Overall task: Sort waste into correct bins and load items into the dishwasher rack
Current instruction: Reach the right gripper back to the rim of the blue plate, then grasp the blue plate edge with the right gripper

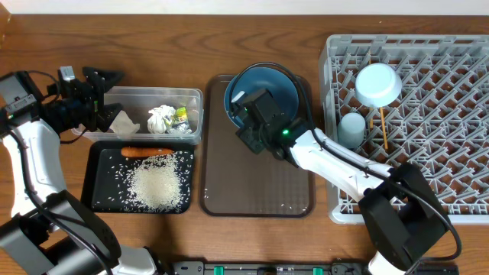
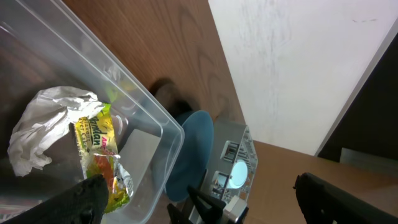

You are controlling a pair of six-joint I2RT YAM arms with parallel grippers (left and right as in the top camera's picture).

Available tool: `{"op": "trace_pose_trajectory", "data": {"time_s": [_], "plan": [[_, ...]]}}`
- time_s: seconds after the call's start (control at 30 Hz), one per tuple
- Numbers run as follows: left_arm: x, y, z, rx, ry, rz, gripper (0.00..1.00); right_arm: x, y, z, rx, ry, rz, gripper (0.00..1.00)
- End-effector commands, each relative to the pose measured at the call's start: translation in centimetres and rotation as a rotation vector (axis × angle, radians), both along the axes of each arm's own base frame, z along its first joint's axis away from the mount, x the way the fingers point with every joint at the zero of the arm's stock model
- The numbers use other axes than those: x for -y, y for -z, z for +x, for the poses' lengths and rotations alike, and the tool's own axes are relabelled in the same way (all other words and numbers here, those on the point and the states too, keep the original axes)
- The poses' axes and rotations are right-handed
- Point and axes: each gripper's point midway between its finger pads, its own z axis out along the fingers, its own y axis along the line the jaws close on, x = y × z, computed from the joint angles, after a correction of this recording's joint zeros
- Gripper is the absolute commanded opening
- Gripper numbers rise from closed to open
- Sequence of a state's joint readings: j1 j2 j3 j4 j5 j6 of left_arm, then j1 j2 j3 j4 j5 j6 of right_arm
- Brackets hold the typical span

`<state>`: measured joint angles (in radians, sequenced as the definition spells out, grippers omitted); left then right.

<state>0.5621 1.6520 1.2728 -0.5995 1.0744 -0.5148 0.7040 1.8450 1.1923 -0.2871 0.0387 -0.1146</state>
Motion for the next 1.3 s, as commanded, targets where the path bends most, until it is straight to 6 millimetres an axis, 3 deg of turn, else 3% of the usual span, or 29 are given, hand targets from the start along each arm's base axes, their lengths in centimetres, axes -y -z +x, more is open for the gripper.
{"op": "trace_pose_trajectory", "data": {"time_s": [0.0,0.23,0.47,0.7,0.87,1.27], "plan": [[0.2,-0.7,-0.3,0.031,0.014,0.013,0.98,0.1,0.0,0.2,0.034,0.007,-0.041,0.56],[0.2,-0.7,-0.3,0.031,0.014,0.013,0.98,4.4,-0.3,2.7,0.063,0.358,-0.046,0.52],[0.2,-0.7,-0.3,0.031,0.014,0.013,0.98,6.9,-0.3,4.2,0.057,0.468,-0.02,0.49],[0.2,-0.7,-0.3,0.031,0.014,0.013,0.98,10.8,-0.5,6.1,0.076,0.595,-0.031,0.47],[0.2,-0.7,-0.3,0.031,0.014,0.013,0.98,12.1,-0.3,6.6,0.05,0.62,-0.017,0.43],[0.2,-0.7,-0.3,0.031,0.014,0.013,0.98,12.6,0.7,5.9,-0.004,0.706,0.029,0.32]]}}
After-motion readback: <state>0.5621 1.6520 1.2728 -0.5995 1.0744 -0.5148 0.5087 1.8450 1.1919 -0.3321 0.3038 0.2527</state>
